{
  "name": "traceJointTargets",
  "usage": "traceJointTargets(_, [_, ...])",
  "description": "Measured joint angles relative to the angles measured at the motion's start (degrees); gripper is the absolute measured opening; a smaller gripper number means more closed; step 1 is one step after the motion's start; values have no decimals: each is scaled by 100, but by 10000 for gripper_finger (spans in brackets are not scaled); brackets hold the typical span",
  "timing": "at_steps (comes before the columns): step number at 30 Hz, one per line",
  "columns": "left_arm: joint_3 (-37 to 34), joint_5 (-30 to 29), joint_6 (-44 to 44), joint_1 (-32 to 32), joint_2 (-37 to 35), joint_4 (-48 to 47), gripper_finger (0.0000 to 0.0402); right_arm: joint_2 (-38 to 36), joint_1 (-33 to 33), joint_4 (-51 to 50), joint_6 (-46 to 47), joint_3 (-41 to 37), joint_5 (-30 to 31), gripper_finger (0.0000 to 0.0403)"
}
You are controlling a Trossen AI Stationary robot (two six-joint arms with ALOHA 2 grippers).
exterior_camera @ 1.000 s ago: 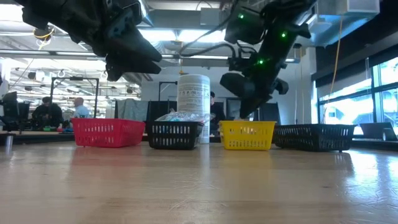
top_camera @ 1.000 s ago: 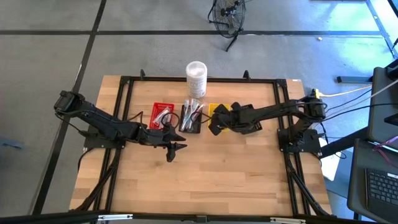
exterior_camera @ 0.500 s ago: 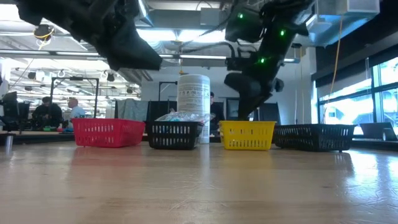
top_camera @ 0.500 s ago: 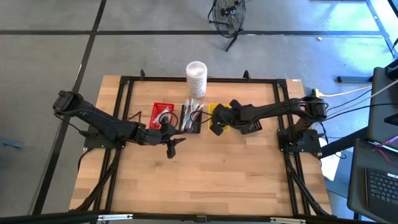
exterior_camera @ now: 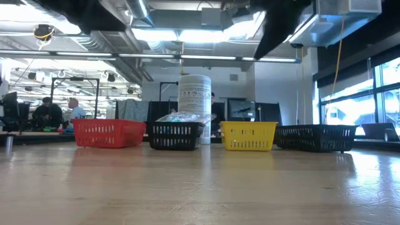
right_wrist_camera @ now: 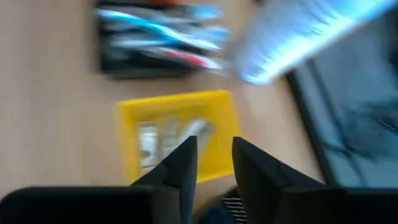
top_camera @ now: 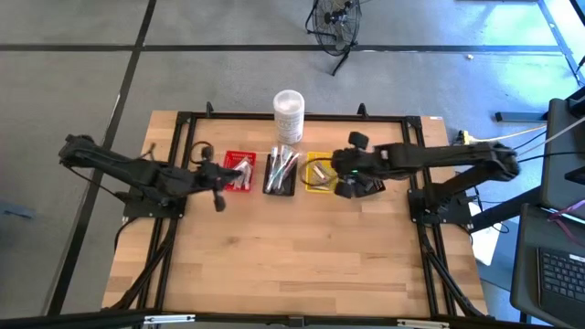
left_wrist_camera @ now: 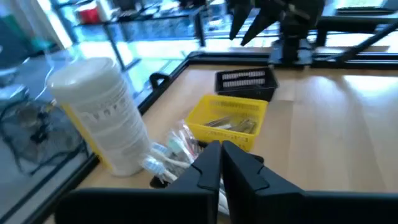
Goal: Pick & Place Travel size toiletries
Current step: Return to Home Position
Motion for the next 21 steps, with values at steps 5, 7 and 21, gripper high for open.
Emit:
traceJointTargets(5, [-46, 39, 373, -91, -888, -488, 3, -989, 52, 740, -602, -704, -1341, 87])
traceJointTargets(7, [-226, 23, 531, -105, -1220, -496, 3, -1432, 48, 1331, -801, -1225, -1640, 79])
traceJointTargets(21, [-1872, 905, 1674, -103, -3583, 65, 4, -4129, -324, 3954, -1188, -3950, -2869, 34])
